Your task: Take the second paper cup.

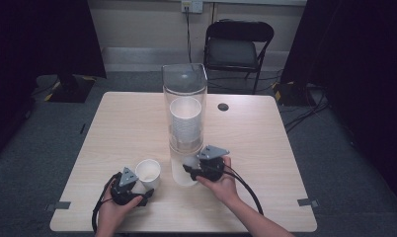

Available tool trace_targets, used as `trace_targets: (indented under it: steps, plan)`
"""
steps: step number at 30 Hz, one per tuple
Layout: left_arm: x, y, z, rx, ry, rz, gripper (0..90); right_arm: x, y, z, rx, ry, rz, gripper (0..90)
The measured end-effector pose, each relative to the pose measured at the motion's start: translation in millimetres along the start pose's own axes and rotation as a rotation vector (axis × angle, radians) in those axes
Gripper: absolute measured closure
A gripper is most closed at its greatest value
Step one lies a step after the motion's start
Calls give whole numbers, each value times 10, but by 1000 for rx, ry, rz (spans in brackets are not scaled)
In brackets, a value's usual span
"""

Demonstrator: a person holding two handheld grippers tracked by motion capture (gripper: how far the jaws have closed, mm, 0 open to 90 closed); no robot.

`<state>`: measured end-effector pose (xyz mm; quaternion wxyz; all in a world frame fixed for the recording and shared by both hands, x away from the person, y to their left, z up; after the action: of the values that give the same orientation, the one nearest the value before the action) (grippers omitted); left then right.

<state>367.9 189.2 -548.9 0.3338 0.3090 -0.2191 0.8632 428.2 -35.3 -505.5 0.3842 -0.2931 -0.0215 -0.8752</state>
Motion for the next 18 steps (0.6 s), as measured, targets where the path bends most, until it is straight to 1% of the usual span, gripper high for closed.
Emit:
trace_targets:
  steps: [1,2,3,4,6,7,9,11,14,16,18]
  plan:
    - [-3,-2,3,1,2,0,143,20,-20,-84,5,-7,9,360]
    - [-8,-2,6,3,5,1,139,60,-19,-101,3,3,16,359]
    - [-9,-2,6,4,5,2,136,97,5,-91,-14,11,27,357]
    - [-9,-2,6,3,6,2,136,126,35,-89,-10,-8,33,354]
    - [-10,-2,7,4,6,1,136,200,79,-78,27,-15,29,351]
    - [-10,-2,7,4,6,2,136,223,103,-84,32,-26,36,350]
    - [-9,-2,7,4,6,2,135,258,165,-118,42,-35,27,349]
    - [-9,-2,6,4,5,2,135,291,218,-175,18,-39,39,348]
    - [-10,0,7,6,5,4,135,344,300,-259,30,-51,16,347]
    - [-10,-1,8,5,5,5,134,393,334,-257,26,-44,12,347]
    - [-10,-1,8,5,5,5,134,425,355,-248,41,-44,-2,346]
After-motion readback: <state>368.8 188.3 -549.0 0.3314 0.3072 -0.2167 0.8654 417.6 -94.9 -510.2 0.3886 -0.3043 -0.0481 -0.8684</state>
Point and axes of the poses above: each handheld gripper's, and its own axes: x roughly backward along the jaws, z roughly out of its top, y roughly to its right, the point moved 7 cm from there along -x, roughly forward along the jaws, and after that the axes turned 14 degrees about -x, right-handed, at the moved point
